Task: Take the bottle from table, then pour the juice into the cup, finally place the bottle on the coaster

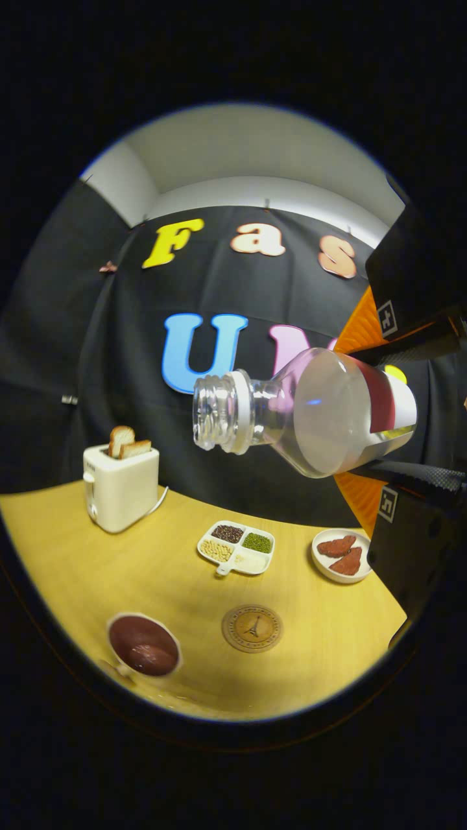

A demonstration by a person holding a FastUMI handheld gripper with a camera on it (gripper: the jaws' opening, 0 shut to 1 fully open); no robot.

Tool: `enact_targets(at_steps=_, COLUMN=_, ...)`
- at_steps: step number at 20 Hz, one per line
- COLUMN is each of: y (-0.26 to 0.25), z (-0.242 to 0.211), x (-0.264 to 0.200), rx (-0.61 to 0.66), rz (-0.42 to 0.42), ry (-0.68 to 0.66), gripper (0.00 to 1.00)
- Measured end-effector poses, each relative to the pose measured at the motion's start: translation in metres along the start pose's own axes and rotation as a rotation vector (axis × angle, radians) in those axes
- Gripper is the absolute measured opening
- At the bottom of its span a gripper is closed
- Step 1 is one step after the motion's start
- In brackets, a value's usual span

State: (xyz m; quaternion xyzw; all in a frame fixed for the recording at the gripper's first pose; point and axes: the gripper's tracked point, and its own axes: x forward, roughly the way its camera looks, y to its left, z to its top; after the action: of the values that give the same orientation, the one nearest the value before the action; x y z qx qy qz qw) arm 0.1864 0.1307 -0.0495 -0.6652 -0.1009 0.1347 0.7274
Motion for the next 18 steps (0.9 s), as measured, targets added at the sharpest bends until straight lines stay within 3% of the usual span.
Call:
enact_targets(at_steps=6, y=0.001, z=-0.043, x=-0.009, rx=0.558, rz=0.026, ry=0.085, gripper=0.68)
enact_targets(at_steps=12, y=0.067, z=-0.064, x=0.004, rx=0.977, rz=0.163, ry=0.124, gripper=0.68)
enact_targets(at_steps=18, y=0.141, z=-0.057, x=0.023, rx=1.413, rz=0.297, ry=0.214, gripper=0.68)
